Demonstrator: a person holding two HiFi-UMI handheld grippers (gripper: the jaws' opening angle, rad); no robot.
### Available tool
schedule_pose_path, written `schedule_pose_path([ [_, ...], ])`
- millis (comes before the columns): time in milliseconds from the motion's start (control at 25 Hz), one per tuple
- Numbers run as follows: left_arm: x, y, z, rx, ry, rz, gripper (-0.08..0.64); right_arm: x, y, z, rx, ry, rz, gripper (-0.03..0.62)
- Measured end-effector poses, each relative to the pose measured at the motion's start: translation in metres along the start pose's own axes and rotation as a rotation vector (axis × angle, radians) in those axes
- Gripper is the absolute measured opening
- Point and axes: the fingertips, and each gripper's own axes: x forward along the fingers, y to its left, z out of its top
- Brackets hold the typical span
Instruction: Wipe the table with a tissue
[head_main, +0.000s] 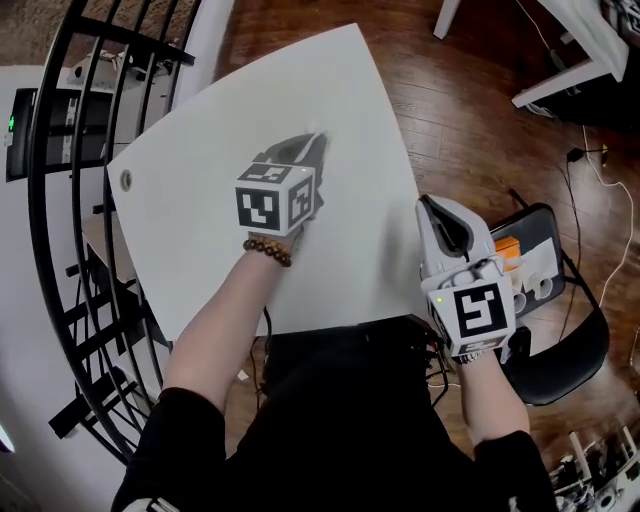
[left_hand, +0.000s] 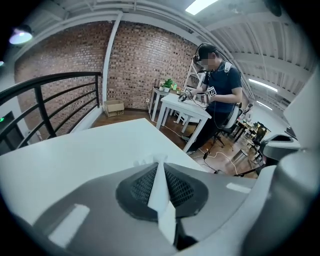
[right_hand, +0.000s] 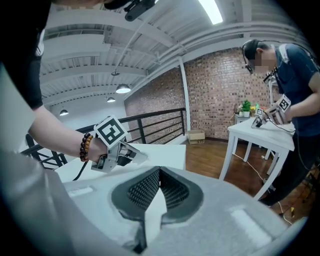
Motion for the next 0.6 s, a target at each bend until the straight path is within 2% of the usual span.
schedule_pose_path([
  [400,-0.048,0.008,-0.008,-0.03,-0.037,0.035,0.023,0.002,0.032,0.022,-0.052,-0.024,0.064,-0.008],
  [600,-0.078,0.02,-0.025,-0.052,-0.061,0.043,0.023,0.004,0.064,0.026,-0.084,-0.025,0.086,-0.008],
])
